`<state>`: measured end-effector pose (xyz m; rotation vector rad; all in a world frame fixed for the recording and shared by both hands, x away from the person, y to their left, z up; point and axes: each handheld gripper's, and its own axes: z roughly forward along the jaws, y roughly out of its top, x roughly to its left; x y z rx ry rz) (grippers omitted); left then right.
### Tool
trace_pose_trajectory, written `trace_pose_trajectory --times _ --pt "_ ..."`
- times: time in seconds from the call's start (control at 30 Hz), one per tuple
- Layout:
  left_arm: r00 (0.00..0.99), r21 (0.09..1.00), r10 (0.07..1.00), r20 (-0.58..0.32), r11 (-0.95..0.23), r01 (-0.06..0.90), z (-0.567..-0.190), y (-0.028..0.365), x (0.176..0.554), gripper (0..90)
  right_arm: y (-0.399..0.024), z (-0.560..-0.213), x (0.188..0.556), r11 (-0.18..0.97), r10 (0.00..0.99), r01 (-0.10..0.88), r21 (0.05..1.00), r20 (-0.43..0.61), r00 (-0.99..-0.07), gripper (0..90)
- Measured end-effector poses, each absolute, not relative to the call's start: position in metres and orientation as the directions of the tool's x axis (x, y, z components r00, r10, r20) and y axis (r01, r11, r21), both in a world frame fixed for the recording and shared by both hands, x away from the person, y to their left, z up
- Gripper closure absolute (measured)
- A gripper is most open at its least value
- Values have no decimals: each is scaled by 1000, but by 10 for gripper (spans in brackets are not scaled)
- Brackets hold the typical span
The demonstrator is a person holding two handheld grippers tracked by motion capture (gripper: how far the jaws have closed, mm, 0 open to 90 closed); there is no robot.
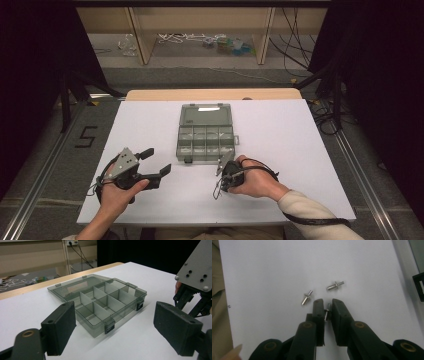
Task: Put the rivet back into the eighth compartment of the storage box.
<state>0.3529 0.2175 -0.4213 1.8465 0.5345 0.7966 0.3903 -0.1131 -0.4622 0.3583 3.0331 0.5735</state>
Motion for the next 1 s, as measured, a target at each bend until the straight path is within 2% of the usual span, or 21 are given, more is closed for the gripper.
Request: trace_pose_trajectory --times 0.37,1.0 --pt "681 917 675 284 -400 15 -421 218 353 177 -115 -457 390 898 238 221 380 4 -971 826" --pt "682 916 675 283 -402 17 -421 218 353 181 -134 -417 413 819 337 272 505 -39 -941 826"
